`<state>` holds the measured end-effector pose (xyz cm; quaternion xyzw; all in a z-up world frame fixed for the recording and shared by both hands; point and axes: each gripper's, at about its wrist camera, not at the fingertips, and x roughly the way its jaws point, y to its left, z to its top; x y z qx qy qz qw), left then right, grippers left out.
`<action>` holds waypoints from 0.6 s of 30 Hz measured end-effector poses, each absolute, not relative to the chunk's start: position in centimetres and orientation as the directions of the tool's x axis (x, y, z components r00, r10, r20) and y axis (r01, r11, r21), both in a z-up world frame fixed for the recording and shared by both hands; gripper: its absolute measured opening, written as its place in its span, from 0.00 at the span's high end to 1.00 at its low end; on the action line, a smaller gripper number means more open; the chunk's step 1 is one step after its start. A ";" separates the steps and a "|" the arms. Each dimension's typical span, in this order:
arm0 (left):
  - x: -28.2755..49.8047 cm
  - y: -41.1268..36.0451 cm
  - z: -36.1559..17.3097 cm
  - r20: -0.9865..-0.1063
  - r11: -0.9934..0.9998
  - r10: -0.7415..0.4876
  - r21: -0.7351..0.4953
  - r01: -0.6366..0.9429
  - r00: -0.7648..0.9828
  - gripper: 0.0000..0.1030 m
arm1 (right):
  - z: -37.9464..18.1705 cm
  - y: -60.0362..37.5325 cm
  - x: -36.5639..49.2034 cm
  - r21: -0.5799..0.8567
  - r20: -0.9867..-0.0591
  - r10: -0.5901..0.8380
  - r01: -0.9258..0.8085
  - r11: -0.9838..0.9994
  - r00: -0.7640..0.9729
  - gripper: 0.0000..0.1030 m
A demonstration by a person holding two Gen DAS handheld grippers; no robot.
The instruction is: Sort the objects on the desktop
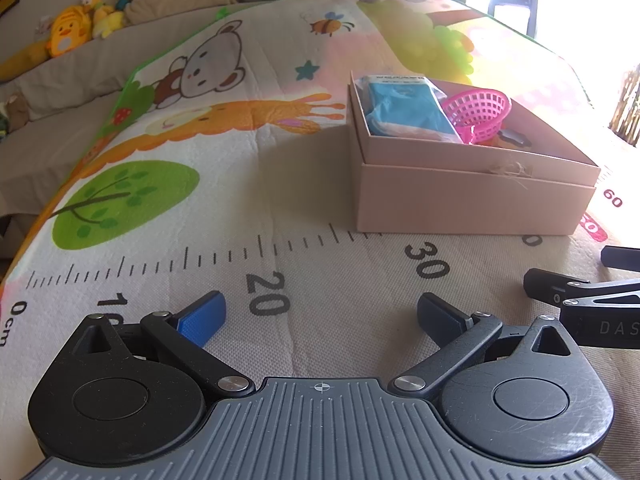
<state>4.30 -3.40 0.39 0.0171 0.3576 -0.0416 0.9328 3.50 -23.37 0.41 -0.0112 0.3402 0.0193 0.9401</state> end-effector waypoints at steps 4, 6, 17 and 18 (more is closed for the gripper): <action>4.3 -3.4 0.4 -0.669 0.996 -0.068 0.000 0.091 0.740 0.00 | 0.4 -23.4 3.5 -0.008 -0.640 0.028 -0.044 0.999 0.768 0.00; 4.3 -3.4 0.4 -0.669 0.996 -0.067 0.001 0.091 0.740 0.00 | 0.4 -23.4 3.5 -0.008 -0.640 0.029 -0.044 0.999 0.768 0.00; 4.3 -3.4 0.4 -0.669 0.996 -0.067 0.001 0.091 0.741 0.00 | 0.4 -23.4 3.5 -0.008 -0.640 0.029 -0.044 0.999 0.768 0.00; 4.3 -3.4 0.4 -0.668 0.996 -0.067 0.001 0.091 0.741 0.00 | 0.4 -23.4 3.6 -0.008 -0.640 0.029 -0.044 0.999 0.768 0.00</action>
